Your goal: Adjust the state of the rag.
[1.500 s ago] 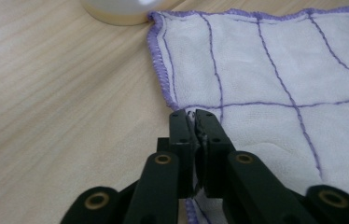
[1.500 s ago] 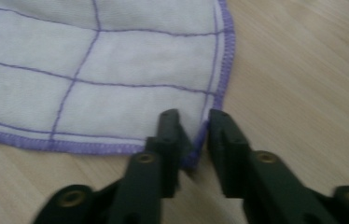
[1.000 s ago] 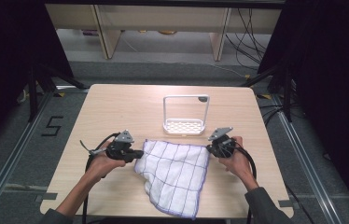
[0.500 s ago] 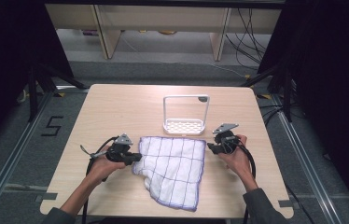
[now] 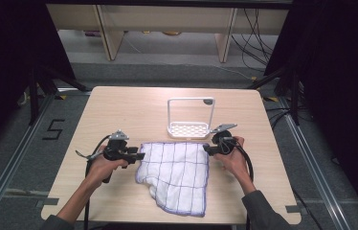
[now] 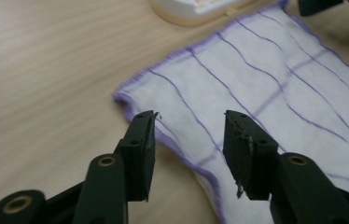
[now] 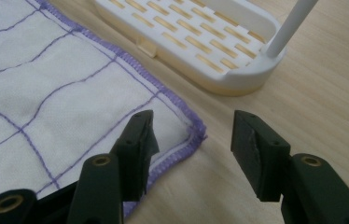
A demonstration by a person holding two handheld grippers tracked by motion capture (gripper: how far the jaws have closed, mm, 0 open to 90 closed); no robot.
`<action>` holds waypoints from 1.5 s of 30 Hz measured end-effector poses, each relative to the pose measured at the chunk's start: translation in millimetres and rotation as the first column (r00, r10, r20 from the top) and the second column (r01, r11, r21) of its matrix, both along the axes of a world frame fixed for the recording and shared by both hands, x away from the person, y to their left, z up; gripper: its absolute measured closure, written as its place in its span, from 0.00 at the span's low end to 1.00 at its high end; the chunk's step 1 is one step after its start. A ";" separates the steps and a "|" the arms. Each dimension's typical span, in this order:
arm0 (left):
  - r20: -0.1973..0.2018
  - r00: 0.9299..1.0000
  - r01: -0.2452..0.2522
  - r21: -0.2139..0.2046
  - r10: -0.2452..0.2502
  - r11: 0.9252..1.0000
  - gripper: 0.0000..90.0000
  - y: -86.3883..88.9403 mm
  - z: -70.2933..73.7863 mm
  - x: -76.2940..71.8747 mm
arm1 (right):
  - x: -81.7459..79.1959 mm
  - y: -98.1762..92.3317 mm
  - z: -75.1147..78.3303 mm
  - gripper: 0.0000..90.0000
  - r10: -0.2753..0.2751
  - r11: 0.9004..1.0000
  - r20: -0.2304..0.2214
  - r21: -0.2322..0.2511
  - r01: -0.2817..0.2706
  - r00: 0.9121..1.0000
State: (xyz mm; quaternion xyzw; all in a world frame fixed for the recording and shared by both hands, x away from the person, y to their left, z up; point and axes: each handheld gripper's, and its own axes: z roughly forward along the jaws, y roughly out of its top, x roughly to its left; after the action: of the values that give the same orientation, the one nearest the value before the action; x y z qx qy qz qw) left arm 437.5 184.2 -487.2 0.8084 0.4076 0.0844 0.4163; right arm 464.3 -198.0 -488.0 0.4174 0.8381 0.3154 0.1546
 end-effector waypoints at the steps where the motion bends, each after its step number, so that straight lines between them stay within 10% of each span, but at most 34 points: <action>1: -0.006 1.000 -0.010 0.004 0.010 1.000 0.57 -0.7 0.3 3.6 | 2.2 -0.4 0.6 0.55 0.010 1.000 0.000 -0.016 -0.010 1.000; 7: -0.025 0.998 -0.055 0.063 0.056 0.996 0.52 -9.0 -11.3 33.3 | 9.0 4.5 -4.4 0.55 0.011 1.000 -0.013 -0.025 -0.011 1.000; 19: -0.013 1.000 -0.026 0.138 0.028 0.990 0.61 -20.5 -21.8 40.5 | 18.4 7.8 -11.0 0.67 0.031 0.999 -0.034 -0.028 -0.032 0.999; 28: 0.038 0.999 0.011 0.149 -0.017 0.989 0.93 -22.9 -22.9 37.8 | 15.4 8.8 -12.2 0.95 0.049 0.999 -0.076 0.025 -0.047 0.996; 45: 0.115 0.984 0.130 0.079 -0.138 0.988 0.96 -23.3 34.9 -3.2 | -27.8 7.1 47.9 0.98 0.169 0.983 0.046 0.064 -0.172 0.984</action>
State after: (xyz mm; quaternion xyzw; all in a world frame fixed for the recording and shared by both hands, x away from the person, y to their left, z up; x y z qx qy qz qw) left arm 434.3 160.9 -452.3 0.8417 0.3230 0.1193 0.4158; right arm 436.5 -190.9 -440.1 0.3426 0.8562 0.3643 0.1296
